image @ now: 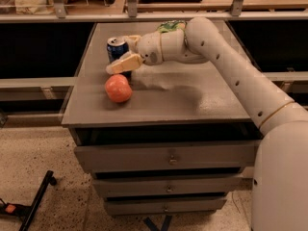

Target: Move pepsi can near apple

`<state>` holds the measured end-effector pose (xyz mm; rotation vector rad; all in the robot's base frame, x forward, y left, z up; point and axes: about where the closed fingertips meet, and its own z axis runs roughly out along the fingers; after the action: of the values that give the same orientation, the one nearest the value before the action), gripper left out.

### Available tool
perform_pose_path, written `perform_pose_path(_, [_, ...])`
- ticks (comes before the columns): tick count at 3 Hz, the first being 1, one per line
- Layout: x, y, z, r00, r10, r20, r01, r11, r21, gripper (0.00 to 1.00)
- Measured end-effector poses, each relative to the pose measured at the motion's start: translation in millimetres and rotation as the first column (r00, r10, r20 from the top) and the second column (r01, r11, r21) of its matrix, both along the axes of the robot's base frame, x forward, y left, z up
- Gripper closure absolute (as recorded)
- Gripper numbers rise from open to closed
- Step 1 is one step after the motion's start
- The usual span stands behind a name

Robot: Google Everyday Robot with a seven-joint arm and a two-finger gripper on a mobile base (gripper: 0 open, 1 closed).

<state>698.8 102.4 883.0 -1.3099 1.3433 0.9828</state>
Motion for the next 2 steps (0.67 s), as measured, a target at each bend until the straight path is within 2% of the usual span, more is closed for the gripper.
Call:
perform_pose_path(1, [12.5,7.6,11.5,0.9998,-0.013,0.017,0.013,1.000,0.015,0.00])
perform_pose_path(2, [27.7,18.0,40.6,0.9980,-0.025,0.058,0.025,1.000,0.002,0.00])
